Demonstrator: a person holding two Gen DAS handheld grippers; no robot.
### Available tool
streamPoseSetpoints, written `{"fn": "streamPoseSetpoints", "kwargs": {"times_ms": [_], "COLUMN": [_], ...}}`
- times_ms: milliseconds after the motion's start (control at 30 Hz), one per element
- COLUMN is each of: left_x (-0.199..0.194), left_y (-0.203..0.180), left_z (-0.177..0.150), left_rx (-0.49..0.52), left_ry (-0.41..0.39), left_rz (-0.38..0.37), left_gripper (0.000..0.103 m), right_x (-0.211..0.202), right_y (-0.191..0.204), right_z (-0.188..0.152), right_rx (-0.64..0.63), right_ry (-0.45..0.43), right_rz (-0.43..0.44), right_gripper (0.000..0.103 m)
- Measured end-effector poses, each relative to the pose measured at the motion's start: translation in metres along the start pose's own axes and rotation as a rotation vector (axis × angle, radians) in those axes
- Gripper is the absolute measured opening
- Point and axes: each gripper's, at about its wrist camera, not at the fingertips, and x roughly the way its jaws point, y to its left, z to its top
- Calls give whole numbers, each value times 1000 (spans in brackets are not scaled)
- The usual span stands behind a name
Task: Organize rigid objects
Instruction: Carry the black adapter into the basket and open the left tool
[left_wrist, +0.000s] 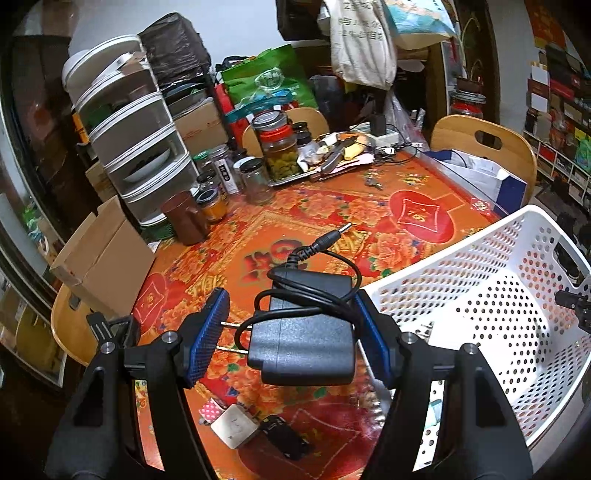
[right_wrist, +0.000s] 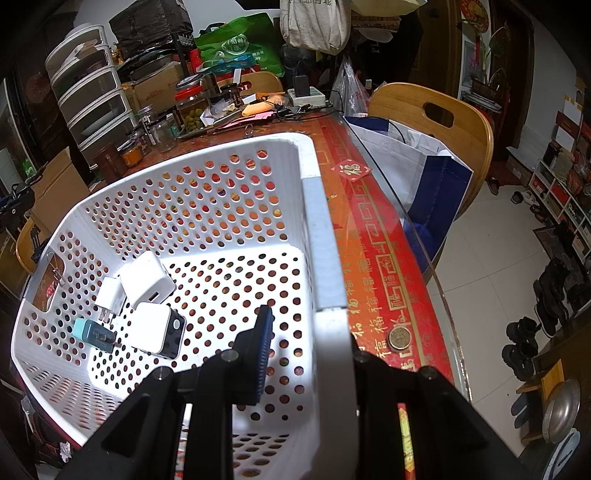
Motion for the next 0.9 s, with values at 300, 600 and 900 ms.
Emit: {"fn": "streamPoseSetpoints", "kwargs": {"times_ms": [300, 600, 900], "left_x": [-1, 38, 87], "left_y": [-23, -129, -214], "left_z": [5, -2, -7], "left_rx": [18, 202, 329], "left_ry": [19, 268, 490], "left_rz": [-48, -183, -265], "left_gripper": [66, 66, 66], "right_x": [1, 2, 3], "right_y": [-1, 0, 0], "right_z": [-1, -1, -1], "right_rx": [-1, 2, 3], "right_ry": [-4, -7, -8], "right_rz": [8, 19, 23], "right_gripper": [26, 27, 27]}}
